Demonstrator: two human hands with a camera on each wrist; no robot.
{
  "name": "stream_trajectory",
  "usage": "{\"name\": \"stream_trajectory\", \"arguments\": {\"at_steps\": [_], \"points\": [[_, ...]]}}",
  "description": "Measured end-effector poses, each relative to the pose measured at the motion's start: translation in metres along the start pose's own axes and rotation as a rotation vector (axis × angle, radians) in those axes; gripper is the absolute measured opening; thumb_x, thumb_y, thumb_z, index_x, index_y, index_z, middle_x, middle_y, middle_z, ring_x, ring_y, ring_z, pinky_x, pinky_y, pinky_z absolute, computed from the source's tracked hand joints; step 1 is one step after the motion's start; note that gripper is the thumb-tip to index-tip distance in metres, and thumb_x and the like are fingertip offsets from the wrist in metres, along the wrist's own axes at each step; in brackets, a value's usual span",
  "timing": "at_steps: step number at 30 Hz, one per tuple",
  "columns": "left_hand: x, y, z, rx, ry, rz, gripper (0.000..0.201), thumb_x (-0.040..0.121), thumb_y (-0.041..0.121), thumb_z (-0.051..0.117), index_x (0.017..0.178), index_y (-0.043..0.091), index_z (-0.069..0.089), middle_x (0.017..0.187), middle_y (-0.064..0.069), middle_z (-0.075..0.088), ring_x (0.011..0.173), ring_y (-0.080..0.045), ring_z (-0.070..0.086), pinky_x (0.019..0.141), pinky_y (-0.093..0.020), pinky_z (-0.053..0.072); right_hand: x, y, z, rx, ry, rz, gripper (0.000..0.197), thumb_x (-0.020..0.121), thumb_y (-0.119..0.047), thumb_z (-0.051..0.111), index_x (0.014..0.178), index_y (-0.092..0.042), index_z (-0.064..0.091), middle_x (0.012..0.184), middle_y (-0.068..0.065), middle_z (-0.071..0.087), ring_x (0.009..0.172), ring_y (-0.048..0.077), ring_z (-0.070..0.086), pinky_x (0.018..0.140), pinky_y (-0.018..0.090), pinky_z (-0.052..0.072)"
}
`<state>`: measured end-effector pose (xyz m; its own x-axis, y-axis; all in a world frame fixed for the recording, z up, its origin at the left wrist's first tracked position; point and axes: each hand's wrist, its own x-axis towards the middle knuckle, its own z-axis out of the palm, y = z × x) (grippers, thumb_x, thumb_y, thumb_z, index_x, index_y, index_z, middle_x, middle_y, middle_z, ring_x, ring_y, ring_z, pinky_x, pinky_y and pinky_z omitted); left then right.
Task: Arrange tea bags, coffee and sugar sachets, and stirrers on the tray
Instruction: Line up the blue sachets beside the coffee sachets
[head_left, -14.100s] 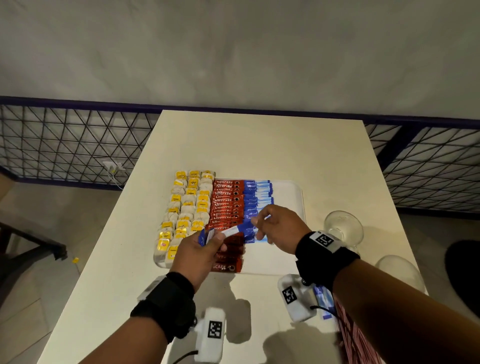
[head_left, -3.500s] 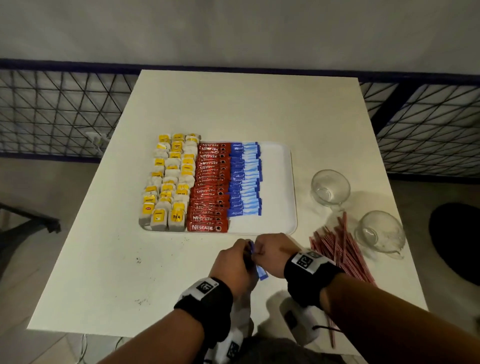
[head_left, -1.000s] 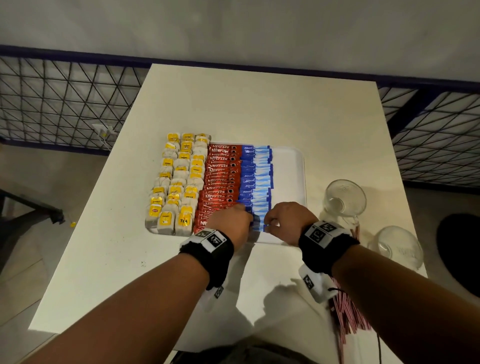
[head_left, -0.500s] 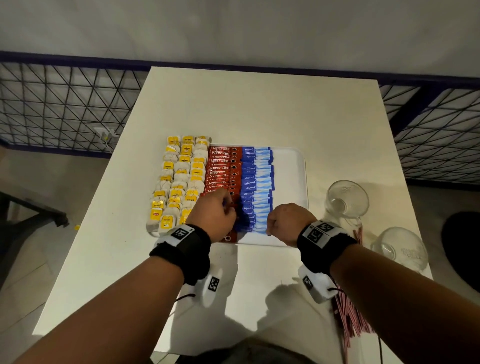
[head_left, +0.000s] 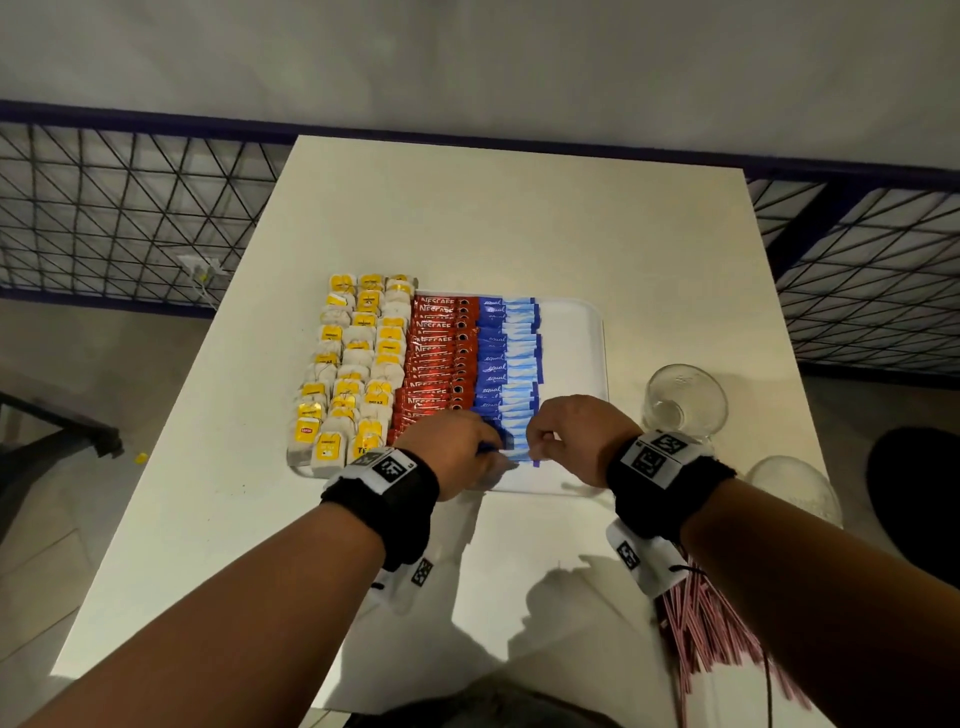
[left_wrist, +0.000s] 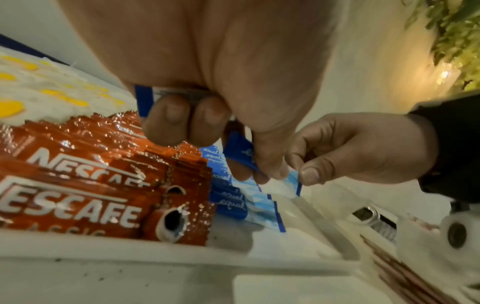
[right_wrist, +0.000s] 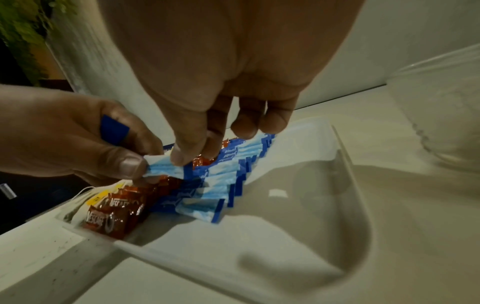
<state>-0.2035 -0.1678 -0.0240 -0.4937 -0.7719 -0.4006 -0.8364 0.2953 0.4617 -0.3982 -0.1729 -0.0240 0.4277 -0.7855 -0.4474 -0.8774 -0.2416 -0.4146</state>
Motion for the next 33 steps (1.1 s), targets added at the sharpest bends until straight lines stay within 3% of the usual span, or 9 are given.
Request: {"name": "stream_trajectory", "arguments": {"at_steps": [3,6,10,14,20,24,27,30,33], "points": [[0.004,0.0,0.0,-0.045,0.027,-0.035,0.023,0.093,0.031,0.059,0.106,0.018,0.073,0.106,-0.001,0.07,0.096,-0.021,0.06,0.077,-0.023,0.041,-0.002,0.001,0.0,0.048,0.038,-0.027,0.008,0.09,-0.028,0.061,0.089,-0.021,0.066,0.096,-0.005,0.063,0.087,0.014,0.053,0.079,0.027,0.041],[0.007,-0.002,0.001,-0.055,-0.002,-0.038,0.022,0.092,0.035,0.06,0.101,0.019,0.073,0.098,-0.001,0.071,0.09,-0.02,0.06,0.073,-0.025,0.042,0.0,-0.001,0.003,0.106,0.047,-0.029,0.007,0.089,-0.03,0.062,0.092,-0.025,0.066,0.094,-0.008,0.065,0.086,0.012,0.054,0.082,0.031,0.045],[0.006,-0.009,0.001,-0.054,-0.012,-0.075,0.021,0.094,0.03,0.058,0.107,0.021,0.072,0.109,0.001,0.069,0.099,-0.02,0.059,0.081,-0.025,0.043,0.005,0.002,0.008,0.088,-0.016,0.027,0.008,0.09,-0.027,0.059,0.09,-0.027,0.068,0.09,-0.01,0.066,0.088,0.013,0.058,0.083,0.03,0.047],[0.001,-0.019,-0.001,-0.083,0.08,-0.171,0.018,0.094,0.031,0.057,0.103,0.024,0.071,0.107,-0.001,0.068,0.097,-0.02,0.059,0.084,-0.03,0.047,0.007,0.004,0.013,0.098,-0.079,0.086,0.013,0.09,-0.024,0.058,0.092,-0.027,0.07,0.094,-0.009,0.068,0.09,0.013,0.059,0.085,0.029,0.048],[-0.008,-0.023,-0.006,-0.19,0.284,-0.231,0.012,0.091,0.029,0.06,0.092,0.017,0.062,0.086,0.001,0.062,0.078,-0.018,0.056,0.065,-0.026,0.04,0.015,0.004,0.023,0.086,-0.077,0.127,0.015,0.087,-0.024,0.059,0.087,-0.03,0.072,0.098,-0.009,0.067,0.093,0.016,0.061,0.087,0.035,0.051],[-0.014,-0.02,-0.007,-0.277,0.329,-0.212,0.007,0.091,0.019,0.056,0.087,0.014,0.052,0.075,0.001,0.054,0.064,-0.014,0.047,0.055,-0.025,0.036,0.019,0.003,0.026,0.074,-0.07,0.147,0.016,0.086,-0.027,0.057,0.078,-0.037,0.067,0.095,-0.011,0.068,0.09,0.015,0.062,0.084,0.037,0.053],[-0.018,-0.021,-0.006,-0.32,0.344,-0.177,0.008,0.092,0.012,0.051,0.084,0.012,0.051,0.072,0.0,0.052,0.066,-0.017,0.047,0.056,-0.025,0.035,0.021,0.002,0.026,0.059,-0.06,0.136,0.02,0.086,-0.027,0.056,0.07,-0.039,0.061,0.094,-0.011,0.068,0.088,0.015,0.062,0.083,0.037,0.053],[-0.019,-0.024,-0.003,-0.34,0.348,-0.149,0.014,0.094,0.012,0.048,0.081,0.012,0.052,0.08,-0.004,0.053,0.076,-0.02,0.048,0.061,-0.028,0.031,0.023,0.002,0.028,0.047,-0.052,0.131,0.025,0.086,-0.025,0.057,0.065,-0.039,0.057,0.091,-0.011,0.067,0.086,0.015,0.061,0.081,0.036,0.053],[-0.02,-0.025,-0.002,-0.417,0.363,-0.166,0.019,0.095,0.011,0.046,0.079,0.014,0.054,0.087,-0.005,0.051,0.082,-0.02,0.048,0.065,-0.017,0.034,0.023,0.001,0.029,0.053,-0.027,0.129,0.025,0.086,-0.027,0.059,0.064,-0.036,0.054,0.087,-0.011,0.066,0.083,0.015,0.061,0.078,0.033,0.053]]}}
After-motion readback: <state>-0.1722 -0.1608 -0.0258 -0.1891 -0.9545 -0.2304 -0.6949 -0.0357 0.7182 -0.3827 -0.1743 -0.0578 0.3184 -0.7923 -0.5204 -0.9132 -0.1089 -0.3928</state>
